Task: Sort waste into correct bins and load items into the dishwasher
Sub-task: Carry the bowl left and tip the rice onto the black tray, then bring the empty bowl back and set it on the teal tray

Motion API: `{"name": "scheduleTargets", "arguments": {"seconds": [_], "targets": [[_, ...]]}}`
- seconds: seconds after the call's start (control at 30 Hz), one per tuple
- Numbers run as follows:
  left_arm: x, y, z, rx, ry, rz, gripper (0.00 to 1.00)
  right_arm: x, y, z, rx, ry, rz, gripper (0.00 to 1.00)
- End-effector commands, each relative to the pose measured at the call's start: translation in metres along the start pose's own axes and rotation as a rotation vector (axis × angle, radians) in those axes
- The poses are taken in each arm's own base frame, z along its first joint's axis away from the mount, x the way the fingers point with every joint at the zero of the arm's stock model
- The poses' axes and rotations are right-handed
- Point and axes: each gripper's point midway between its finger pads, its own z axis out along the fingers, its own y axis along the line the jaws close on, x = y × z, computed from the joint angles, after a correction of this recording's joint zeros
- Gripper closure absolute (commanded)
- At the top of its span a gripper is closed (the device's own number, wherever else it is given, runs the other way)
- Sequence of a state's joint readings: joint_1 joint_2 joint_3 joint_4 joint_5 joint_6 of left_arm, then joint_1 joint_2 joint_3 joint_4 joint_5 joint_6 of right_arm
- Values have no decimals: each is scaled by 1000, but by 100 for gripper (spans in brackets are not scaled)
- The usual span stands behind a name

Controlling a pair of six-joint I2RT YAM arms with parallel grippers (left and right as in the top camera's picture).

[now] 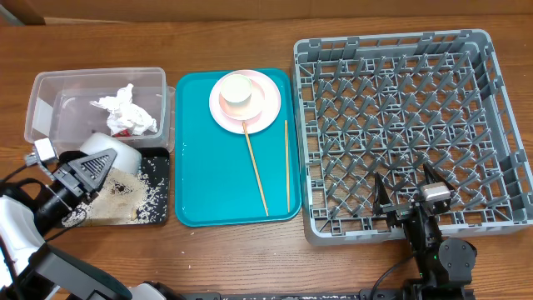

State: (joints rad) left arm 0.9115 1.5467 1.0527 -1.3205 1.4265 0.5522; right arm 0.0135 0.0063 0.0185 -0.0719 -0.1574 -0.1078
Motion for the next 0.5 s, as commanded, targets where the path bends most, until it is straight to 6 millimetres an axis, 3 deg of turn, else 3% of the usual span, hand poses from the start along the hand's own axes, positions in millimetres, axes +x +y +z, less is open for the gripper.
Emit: {"name": "scheduleTargets", "arguments": {"seconds": [0.0,0.23,0.47], "targets": [[7,1,-1,-32,21,-48,96,3,0,0,-2,3,5,0],[32,7,10,-107,148,-69,96,3,0,0,-2,3,5,0],[55,-21,41,-86,284,-2,96,3,0,0,-2,3,4,0]]}}
